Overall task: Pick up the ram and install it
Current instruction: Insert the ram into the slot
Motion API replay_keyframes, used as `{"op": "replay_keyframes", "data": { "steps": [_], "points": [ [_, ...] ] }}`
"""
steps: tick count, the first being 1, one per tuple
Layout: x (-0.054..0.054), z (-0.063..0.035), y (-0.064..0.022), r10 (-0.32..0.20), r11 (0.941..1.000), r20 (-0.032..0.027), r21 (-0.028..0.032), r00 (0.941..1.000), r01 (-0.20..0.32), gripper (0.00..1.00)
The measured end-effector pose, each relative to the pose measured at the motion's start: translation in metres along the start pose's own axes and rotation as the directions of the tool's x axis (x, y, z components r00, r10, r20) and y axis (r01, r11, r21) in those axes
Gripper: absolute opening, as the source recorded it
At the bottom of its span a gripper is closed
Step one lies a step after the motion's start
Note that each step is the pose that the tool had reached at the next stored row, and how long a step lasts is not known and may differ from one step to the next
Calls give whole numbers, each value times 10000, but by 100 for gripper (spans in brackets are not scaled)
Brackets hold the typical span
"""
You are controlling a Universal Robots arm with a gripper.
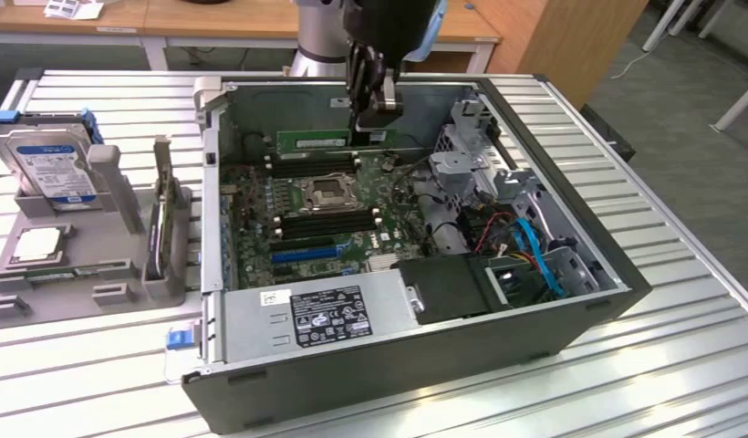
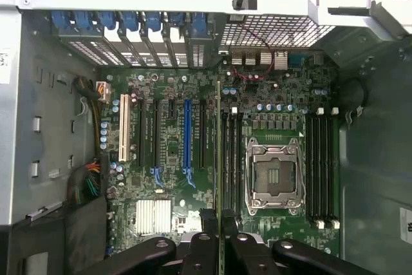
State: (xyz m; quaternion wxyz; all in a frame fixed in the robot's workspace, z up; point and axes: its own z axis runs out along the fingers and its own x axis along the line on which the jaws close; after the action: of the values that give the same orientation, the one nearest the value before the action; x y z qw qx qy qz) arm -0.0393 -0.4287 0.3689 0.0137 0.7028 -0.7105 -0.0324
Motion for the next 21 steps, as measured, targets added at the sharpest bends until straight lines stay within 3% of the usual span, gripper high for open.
{"op": "replay_keyframes", "data": {
  "steps": [1,9,10,21],
  "points": [
    [2,68,-9,16,10000,3,2,10000,-16,14],
    [-1,218,-23,193,9998,15,6,9998,-193,14],
    [0,280,-27,288,9996,19,8,9996,-288,14],
    [4,480,-40,590,9983,39,14,9983,-590,14]
  ]
}}
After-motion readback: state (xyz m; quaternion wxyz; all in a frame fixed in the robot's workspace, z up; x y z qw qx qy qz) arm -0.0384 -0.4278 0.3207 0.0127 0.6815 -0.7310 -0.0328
